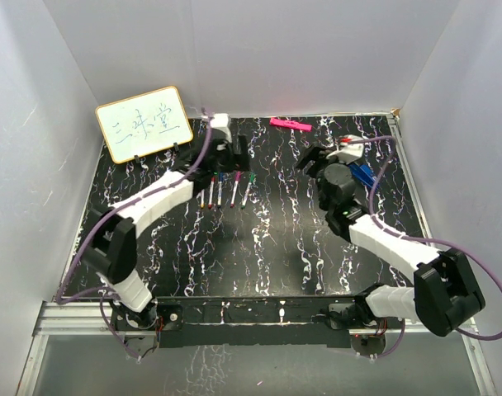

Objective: Insert the pens into the pen caps

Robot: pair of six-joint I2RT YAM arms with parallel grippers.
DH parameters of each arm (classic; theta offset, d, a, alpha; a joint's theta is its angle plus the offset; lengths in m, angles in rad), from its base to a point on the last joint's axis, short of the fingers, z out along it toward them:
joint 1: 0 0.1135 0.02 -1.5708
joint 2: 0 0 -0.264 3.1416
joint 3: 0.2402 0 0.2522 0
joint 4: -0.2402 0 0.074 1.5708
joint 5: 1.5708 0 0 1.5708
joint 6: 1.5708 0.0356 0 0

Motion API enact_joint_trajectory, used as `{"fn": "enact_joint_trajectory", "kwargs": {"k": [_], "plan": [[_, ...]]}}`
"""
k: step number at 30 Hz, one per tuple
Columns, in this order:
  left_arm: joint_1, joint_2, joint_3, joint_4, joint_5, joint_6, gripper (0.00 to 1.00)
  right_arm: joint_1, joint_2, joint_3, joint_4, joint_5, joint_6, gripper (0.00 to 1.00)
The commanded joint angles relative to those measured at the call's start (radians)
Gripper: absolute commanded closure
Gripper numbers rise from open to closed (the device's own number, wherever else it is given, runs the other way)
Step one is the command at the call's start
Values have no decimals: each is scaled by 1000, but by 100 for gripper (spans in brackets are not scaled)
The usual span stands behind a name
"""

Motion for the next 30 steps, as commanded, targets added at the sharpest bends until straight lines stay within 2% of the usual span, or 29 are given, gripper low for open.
{"fn": "enact_joint_trajectory", "kwargs": {"k": [1, 6, 12, 14, 18, 25, 30], "plan": [[134, -140, -102, 11, 0, -24, 2, -157, -36, 12, -50, -55, 109, 27], [275, -271, -200, -22, 14, -25, 1, -277, -88, -9, -69, -61, 157, 23], [481, -408, -307, -100, 27, -53, 2, -513, -99, -20, -118, -228, 317, 20], [528, -449, -337, -107, 29, -39, 2, -536, -97, -19, -138, -254, 337, 19], [542, -509, -374, -98, -40, -35, 1, -536, -93, -15, -142, -260, 324, 11], [542, -522, -357, -130, -109, -91, 1, -536, -80, -14, -142, -268, 319, 2], [542, -516, -357, -137, -131, -103, 1, -536, -83, -20, -141, -268, 320, 2]]}}
